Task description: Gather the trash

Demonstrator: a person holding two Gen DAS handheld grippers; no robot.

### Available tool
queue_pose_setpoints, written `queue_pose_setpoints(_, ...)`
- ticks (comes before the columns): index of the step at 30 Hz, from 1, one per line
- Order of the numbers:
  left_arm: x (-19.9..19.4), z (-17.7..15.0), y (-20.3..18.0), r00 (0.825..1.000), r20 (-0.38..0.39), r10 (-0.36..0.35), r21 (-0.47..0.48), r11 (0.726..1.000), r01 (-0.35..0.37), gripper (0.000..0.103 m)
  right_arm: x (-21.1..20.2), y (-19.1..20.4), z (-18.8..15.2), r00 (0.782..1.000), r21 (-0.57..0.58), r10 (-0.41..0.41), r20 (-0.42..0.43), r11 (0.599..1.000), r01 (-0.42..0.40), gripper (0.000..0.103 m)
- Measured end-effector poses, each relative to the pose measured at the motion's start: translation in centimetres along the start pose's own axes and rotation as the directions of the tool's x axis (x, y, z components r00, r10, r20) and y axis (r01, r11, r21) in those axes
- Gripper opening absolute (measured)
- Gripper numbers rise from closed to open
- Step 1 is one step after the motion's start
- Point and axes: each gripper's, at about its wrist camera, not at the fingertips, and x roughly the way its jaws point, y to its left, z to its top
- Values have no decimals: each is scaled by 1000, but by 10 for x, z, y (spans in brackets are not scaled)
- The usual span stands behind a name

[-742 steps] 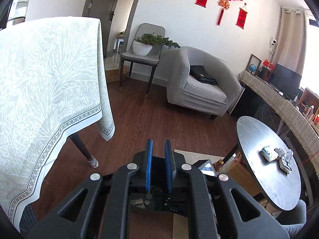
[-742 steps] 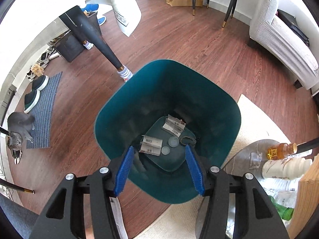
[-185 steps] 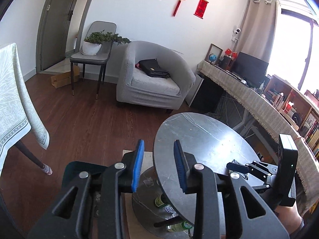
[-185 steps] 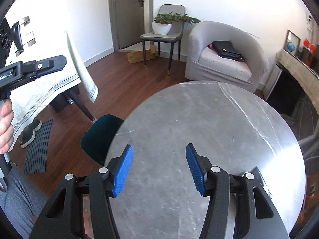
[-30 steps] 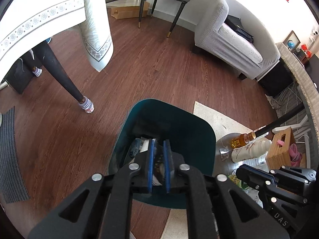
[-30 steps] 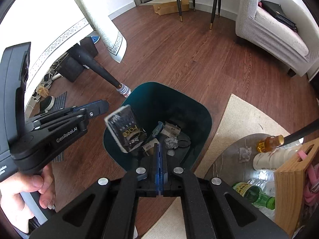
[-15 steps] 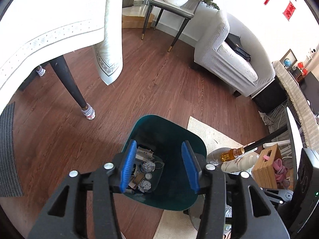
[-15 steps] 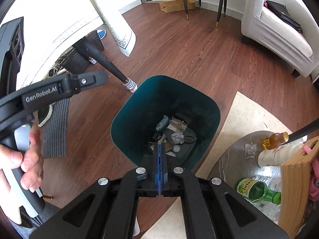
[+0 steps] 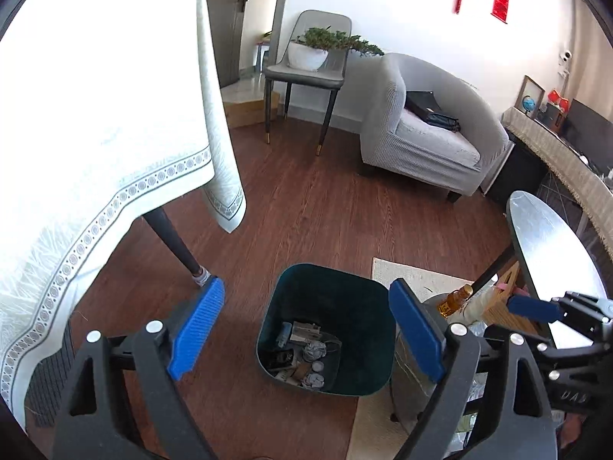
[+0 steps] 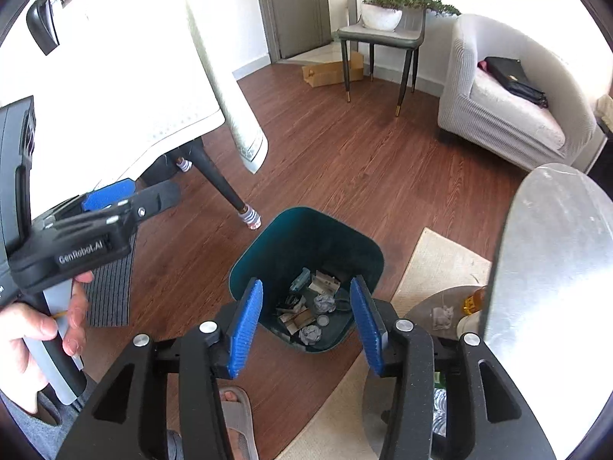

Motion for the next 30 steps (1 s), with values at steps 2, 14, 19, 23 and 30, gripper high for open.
queue_pose_setpoints(2,-11,-2,-9,1000,13,3,23,1000,-3,92,-22,-7,-2,999,14,-4,39,1000,4,60)
queue_pose_setpoints(14,-80,-44,-52,992,122,33,91,995,-44,98,-170,-67,-58,948,69,-162,275,986,149,89)
queue_pose_setpoints(19,-107,-63,-72,978,205,29,141,988,-58,99,-216,-103,-101,904,119,-244,351,969,215,93)
queue_pose_setpoints(23,-119,-69,-82,975,222,-6,150,988,-28,99,-233,-138,-130,884,183,-285,370,955,232,95)
queue_pose_setpoints(30,-119,-77,-92,977,203,56,147,985,-87,99,-249,-168,-181,848,191,-365,385,930,314,97)
